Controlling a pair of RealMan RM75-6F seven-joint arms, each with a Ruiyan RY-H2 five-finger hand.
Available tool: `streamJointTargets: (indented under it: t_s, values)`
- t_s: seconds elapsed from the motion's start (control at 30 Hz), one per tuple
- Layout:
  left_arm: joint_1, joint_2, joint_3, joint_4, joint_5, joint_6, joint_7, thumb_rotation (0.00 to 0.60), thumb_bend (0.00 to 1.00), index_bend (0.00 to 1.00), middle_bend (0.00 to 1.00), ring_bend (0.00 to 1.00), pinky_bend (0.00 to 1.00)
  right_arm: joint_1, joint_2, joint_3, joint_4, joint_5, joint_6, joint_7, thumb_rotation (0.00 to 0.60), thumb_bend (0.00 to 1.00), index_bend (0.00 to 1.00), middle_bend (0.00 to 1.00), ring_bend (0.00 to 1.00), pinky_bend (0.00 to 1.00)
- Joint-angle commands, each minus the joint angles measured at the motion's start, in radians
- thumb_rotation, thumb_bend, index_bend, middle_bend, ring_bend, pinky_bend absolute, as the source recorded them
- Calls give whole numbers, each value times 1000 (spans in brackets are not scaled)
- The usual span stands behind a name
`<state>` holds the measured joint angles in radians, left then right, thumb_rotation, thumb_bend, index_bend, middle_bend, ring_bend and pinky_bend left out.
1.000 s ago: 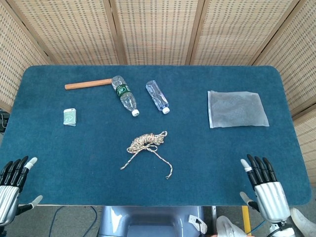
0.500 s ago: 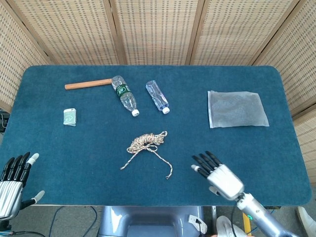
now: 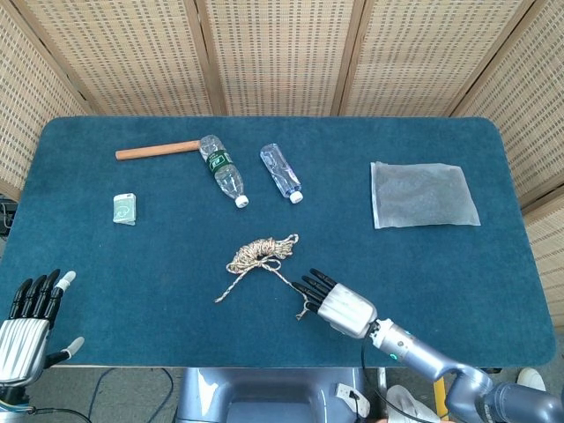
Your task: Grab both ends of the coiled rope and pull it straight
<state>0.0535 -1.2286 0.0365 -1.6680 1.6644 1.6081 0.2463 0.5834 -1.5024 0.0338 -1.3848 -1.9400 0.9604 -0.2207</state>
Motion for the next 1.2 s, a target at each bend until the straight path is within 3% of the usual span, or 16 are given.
streamJointTargets:
  t_s: [0.03,0.47,1.2]
  values:
    - [1,0,1,0,1,2,-2,600,0,0,0,0,0,36,-48,19,5,55,-66,-49,600,258,360,0,0,0]
    - [-4,-3,-1,1,-9,-5,1,600,0,0,0,0,0,78,-95,40,-28,220,-169,-190,600,275,432,0,0,0]
    - [-8,0,-2,0,-19,-9,-7,600,0,0,0,0,0,118,-158,44,-38,398,-203,-287,600,355,503,0,0,0]
